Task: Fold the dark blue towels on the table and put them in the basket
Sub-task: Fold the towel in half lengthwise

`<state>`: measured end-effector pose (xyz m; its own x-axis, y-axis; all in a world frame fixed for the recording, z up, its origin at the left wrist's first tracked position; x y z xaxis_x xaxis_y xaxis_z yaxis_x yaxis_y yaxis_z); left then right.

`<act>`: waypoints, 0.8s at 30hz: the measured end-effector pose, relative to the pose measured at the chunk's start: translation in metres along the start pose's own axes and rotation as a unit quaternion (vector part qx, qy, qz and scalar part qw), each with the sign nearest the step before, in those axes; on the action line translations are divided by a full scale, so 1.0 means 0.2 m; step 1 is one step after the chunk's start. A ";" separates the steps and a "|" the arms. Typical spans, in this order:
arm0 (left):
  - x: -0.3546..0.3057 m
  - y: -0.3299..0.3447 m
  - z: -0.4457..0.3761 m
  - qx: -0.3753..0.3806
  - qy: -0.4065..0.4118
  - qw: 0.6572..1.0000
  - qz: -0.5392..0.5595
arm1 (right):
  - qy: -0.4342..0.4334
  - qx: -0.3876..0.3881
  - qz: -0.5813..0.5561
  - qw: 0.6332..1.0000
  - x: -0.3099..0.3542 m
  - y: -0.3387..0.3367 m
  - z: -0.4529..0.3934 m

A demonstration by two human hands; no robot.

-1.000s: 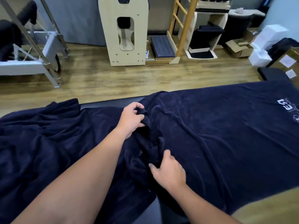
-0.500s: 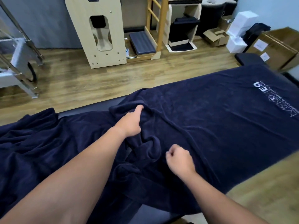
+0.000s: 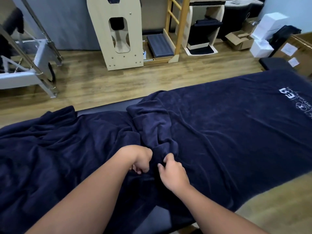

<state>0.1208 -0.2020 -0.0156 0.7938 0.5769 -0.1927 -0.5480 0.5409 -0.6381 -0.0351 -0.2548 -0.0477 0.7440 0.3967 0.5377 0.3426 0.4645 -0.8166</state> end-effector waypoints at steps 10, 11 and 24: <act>-0.01 0.18 0.19 0.175 -0.001 0.960 0.218 | -0.046 0.117 -0.061 0.990 0.08 0.11 0.06; -0.01 0.19 0.21 0.188 -0.008 0.952 0.243 | -0.036 0.109 -0.050 0.992 0.07 0.10 0.07; -0.30 -0.24 -0.27 -0.365 0.093 0.925 -0.054 | 0.041 0.040 0.153 0.987 -0.38 -0.29 0.16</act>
<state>0.1150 -0.2958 -0.0136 0.9023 0.3916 -0.1801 -0.1926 -0.0074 -0.9812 -0.1293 -0.2865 -0.0336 0.8502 0.4648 0.2473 0.0504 0.3956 -0.9170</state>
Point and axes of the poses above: each hand's wrist, its own z-axis away from the middle knuckle, its own y-axis out of the palm, x = y × z, the point moved 2 cm from there along -z, towards the middle knuckle, and after that the axes turned 14 degrees about -x, right-handed, at the moved point
